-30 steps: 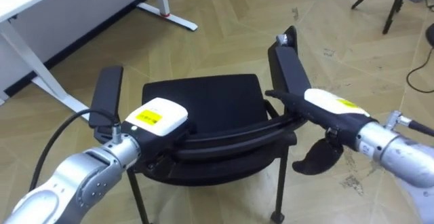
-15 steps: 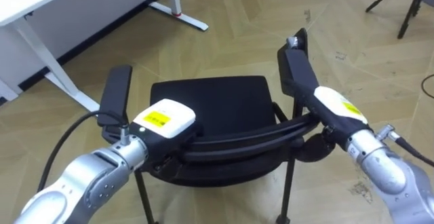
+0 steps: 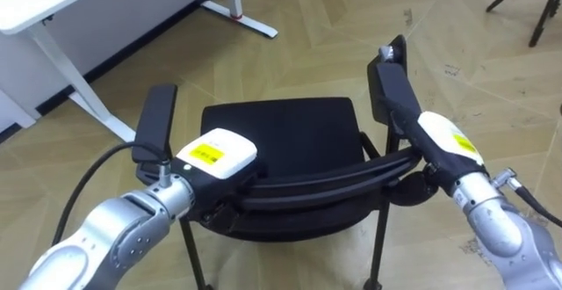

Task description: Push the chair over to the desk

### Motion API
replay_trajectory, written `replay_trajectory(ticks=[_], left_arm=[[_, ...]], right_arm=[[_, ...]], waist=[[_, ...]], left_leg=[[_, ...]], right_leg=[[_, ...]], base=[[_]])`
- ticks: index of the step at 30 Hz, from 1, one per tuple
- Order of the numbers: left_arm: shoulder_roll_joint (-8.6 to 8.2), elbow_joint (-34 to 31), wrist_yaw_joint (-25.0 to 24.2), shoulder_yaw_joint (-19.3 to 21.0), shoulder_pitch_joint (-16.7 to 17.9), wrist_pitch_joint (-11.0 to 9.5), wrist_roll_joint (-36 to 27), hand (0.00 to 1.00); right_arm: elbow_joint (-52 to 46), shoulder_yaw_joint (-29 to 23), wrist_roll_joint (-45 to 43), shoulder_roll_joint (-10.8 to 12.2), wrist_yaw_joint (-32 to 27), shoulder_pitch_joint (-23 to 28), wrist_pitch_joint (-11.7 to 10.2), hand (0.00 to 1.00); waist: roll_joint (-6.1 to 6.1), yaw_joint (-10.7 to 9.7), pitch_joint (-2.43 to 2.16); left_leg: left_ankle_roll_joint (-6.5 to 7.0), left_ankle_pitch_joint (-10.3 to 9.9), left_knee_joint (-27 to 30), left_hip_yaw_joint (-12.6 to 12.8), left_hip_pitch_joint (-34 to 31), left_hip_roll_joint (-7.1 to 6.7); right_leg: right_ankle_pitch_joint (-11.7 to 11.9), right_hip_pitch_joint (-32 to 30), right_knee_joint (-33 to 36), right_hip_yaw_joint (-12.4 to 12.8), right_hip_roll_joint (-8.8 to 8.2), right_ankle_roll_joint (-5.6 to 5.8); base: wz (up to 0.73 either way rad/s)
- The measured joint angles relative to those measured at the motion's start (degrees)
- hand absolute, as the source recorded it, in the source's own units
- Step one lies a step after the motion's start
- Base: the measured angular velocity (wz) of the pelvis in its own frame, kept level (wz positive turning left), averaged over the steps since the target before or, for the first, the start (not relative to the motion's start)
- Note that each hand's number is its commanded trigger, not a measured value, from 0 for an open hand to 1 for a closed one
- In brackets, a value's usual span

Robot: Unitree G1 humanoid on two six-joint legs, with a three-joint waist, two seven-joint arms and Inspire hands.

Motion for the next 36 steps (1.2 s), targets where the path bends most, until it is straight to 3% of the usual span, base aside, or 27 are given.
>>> replay_trajectory(ticks=[6,12,19,26,27,28,29,36], left_arm=[[0.38,-0.08,-0.5,-0.01,-0.49,-0.22,-0.1,1.0],[1.01,-0.94,-1.28,-0.09,-1.02,-0.31,-0.1,1.0],[2.06,-1.51,-1.29,-0.28,-1.39,-0.74,-0.18,1.0],[2.94,-1.44,-0.97,-3.45,-4.02,-0.24,-0.29,1.0],[3.06,-1.4,-0.94,-3.86,-4.37,-0.12,-0.34,1.0],[3.27,-1.01,-0.71,-4.69,-5.11,-0.06,-0.63,1.0],[3.26,-0.41,-0.07,-5.47,-5.7,-0.06,-0.85,1.0],[3.57,0.92,1.5,-6.9,-6.61,0.39,-0.9,1.0]], right_arm=[[-2.28,0.97,-5.1,-0.36,-0.13,0.0,2.23,0.0],[-4.41,3.91,-8.68,-2.18,0.95,-0.92,3.78,0.0],[-8.32,8.31,-14.1,-6.34,4.98,-2.47,4.97,0.0],[-12.37,12.96,-15.79,-10.98,7.93,-2.48,5.81,0.0],[-12.61,13.32,-15.8,-11.26,8.17,-2.48,5.81,0.3],[-12.97,13.98,-15.57,-11.73,8.57,-2.49,5.81,0.84],[-13.2,14.62,-14.54,-11.97,9.09,-2.62,5.73,1.0],[-13.47,18.24,-11.51,-13.43,13.51,-5.65,5.61,1.0]], waist=[[-0.52,0.05,-0.04],[-2.13,0.73,0.12],[-2.87,1.1,0.4],[-3.41,3.15,0.47],[-3.46,3.33,0.47],[-3.58,3.66,0.43],[-3.63,3.82,0.42],[-3.6,3.64,0.45]], left_leg=[[0.0,0.02,-0.01,0.01,-0.2,-0.02],[-0.01,0.03,0.0,0.06,-0.43,-0.03],[0.0,0.02,-0.08,-0.14,-0.63,-0.11],[0.0,0.03,0.0,-0.23,-0.58,-0.1],[0.0,0.03,0.02,-0.24,-0.59,-0.1],[0.0,0.03,0.03,-0.3,-0.54,-0.09],[0.0,0.03,0.16,-0.5,-0.5,-0.09],[-0.01,0.03,0.27,-1.31,-0.31,-0.08]], right_leg=[[-0.01,-0.22,0.03,-0.09,-0.05,-0.01],[-0.01,-0.46,0.06,-0.09,-0.05,-0.01],[-0.03,-0.47,0.06,-0.14,-0.05,0.02],[-0.06,-0.61,0.1,-0.48,-0.1,0.01],[-0.06,-0.62,0.12,-0.53,-0.11,0.01],[-0.06,-0.56,0.12,-0.65,-0.11,0.0],[-0.06,-0.37,0.12,-0.84,-0.15,0.01],[-0.06,0.28,0.1,-1.96,-0.2,0.0]], base=[[0.0],[0.0],[0.01],[0.0],[0.0],[0.04],[0.07],[0.05]])
